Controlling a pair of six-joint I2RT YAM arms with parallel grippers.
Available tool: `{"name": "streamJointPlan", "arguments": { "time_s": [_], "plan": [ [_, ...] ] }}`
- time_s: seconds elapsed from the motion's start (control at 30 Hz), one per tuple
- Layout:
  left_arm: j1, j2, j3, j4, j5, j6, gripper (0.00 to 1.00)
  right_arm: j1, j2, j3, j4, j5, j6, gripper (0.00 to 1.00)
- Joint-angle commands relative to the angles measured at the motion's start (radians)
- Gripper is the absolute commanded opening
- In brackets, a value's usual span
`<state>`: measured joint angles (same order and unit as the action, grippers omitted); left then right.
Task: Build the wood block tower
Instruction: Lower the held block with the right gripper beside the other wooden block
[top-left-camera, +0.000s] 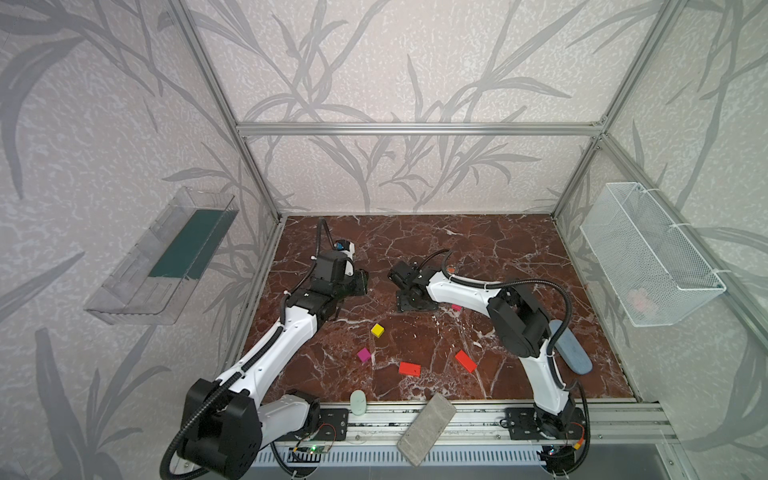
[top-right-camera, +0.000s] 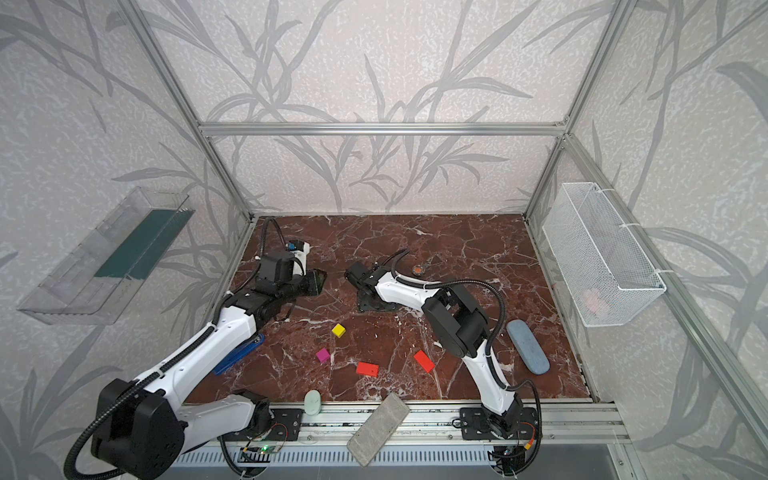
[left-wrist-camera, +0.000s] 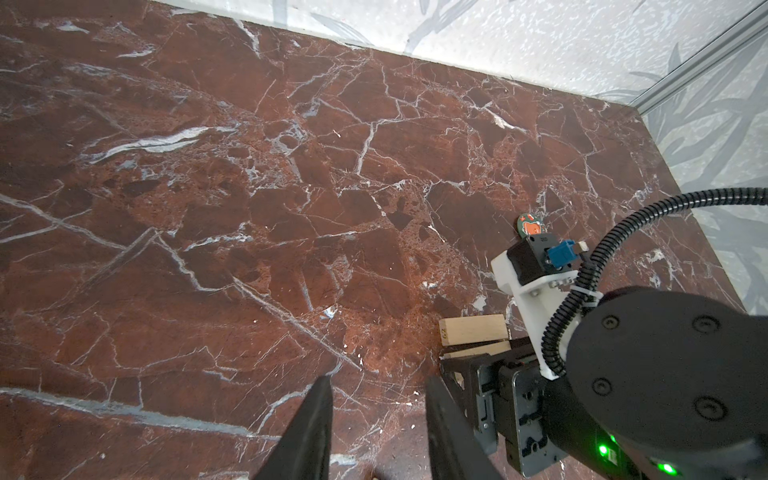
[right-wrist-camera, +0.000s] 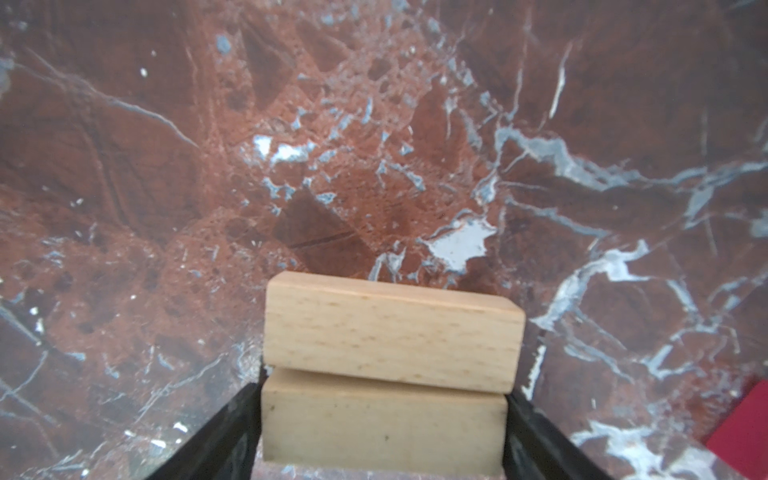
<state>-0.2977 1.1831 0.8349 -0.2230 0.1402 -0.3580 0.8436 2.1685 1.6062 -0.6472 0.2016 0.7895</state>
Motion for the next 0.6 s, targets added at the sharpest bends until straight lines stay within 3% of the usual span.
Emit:
{"name": "streamJointPlan", "arguments": {
  "time_s": [0.0,0.23,0.57],
  "plan": [
    [0.006,-0.026,-0.004,0.0,-0.004,0.01,0.37,-0.001,-0.025,-0.047,-0.011,-0.017,0.016,0.87],
    [0.006,-0.025,-0.005,-0.002,-0.004,0.008,0.37,0.002,-0.035,-0.08,-0.004,-0.022,0.022,0.86],
    [0.008,-0.03,-0.008,-0.001,-0.007,0.008,0.37,0.007,-0.02,-0.068,-0.002,-0.028,0.025,0.76]
  ]
}}
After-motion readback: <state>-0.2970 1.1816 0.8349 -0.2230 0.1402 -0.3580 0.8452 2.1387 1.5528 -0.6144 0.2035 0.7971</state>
